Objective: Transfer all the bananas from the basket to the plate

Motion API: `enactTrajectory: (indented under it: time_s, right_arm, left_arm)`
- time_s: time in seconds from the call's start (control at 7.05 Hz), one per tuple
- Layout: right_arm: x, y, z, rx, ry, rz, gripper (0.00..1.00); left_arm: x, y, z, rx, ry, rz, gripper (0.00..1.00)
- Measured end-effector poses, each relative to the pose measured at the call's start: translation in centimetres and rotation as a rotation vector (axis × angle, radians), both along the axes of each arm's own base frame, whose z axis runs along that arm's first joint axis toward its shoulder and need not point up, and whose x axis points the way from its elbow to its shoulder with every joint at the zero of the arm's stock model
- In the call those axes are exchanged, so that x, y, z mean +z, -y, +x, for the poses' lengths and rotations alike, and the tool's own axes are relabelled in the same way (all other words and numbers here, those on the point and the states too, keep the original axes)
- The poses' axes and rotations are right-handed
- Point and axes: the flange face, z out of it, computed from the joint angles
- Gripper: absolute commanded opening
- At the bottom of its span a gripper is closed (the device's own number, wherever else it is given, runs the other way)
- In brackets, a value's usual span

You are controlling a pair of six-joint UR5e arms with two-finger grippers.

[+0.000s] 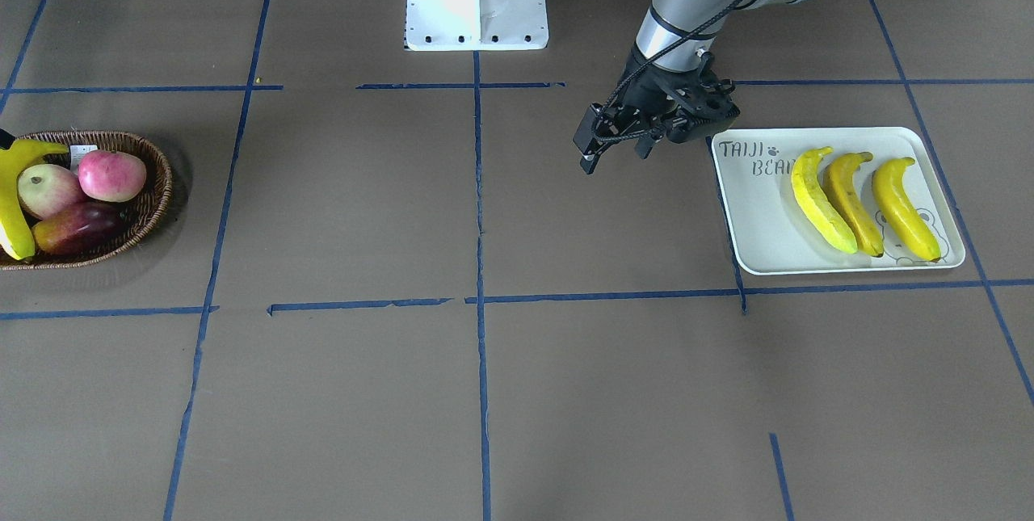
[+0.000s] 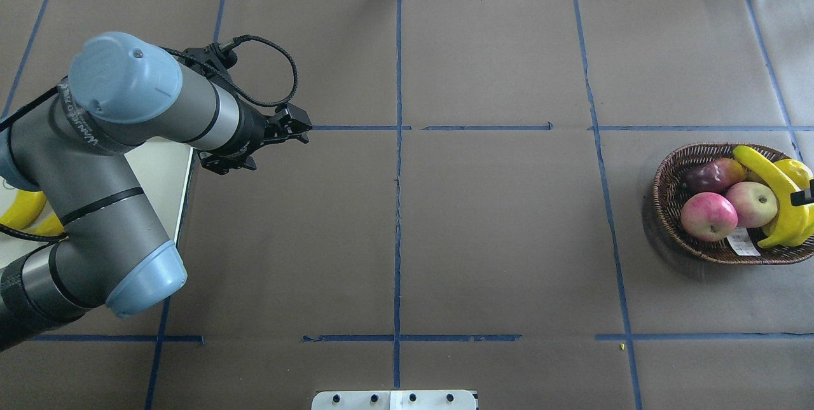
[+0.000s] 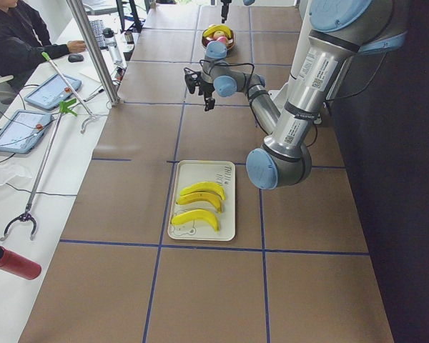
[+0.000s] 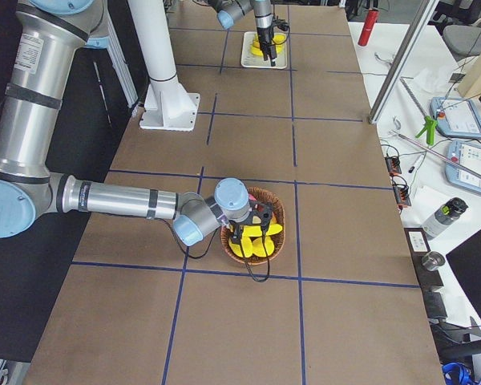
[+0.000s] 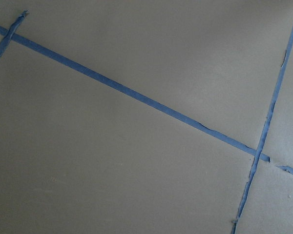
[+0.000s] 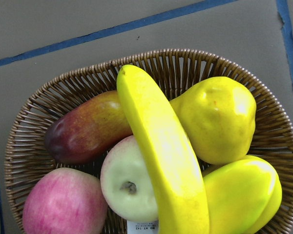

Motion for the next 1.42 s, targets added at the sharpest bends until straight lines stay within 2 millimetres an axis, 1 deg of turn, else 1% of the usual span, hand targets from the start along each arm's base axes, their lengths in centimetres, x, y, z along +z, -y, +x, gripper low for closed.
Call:
enactTrajectory:
  time_s: [0.14,0.28,0.57,0.71,0.85,0.99,1.13,1.28,1.42]
  right_arm:
    - [0.1,0.2,-0.8,-0.015,0.0,-0.001,1.0]
    - [0.3,0.3,-1.1,-0.022,-0.002,-0.005,1.0]
    - [1.2,0.3,-1.3,-0.026,-0.008,-0.019,1.0]
    - [1.6,0.4,-1.4,-0.028,-0.01,-0.025,0.93]
    - [1.7,0.5,-1.6,-0.031,-0.01,-0.027,0.57]
    - [1.7,0.6,-1.8,-0.035,-0.011,-0.028,0.25]
    - [1.6,0.8,-2.0,-0.038,-0.01,-0.025,0.07]
    - [1.4,1.1,-2.2,-0.04,-0.008,-0.018,0.02]
    - [1.1,1.3,-2.3,-0.042,-0.005,-0.011,0.01]
  left_arm:
    - [0.0,0.0,0.0,0.0,0.001,0.0,1.0]
    - [0.0,0.0,0.0,-0.001,0.001,-0.001,1.0]
    - [0.0,0.0,0.0,0.0,0.002,-0.001,1.0]
    - [0.1,0.0,0.0,0.0,0.002,-0.001,1.0]
    - [0.0,0.0,0.0,0.0,0.002,-0.001,1.0]
    - [0.0,0.0,0.0,0.0,0.002,-0.001,1.0]
    - [0.1,0.0,0.0,0.0,0.002,-0.001,1.0]
    - [0.1,0.0,0.0,0.0,0.003,-0.001,1.0]
    - [0.1,0.0,0.0,0.0,0.003,-0.001,1.0]
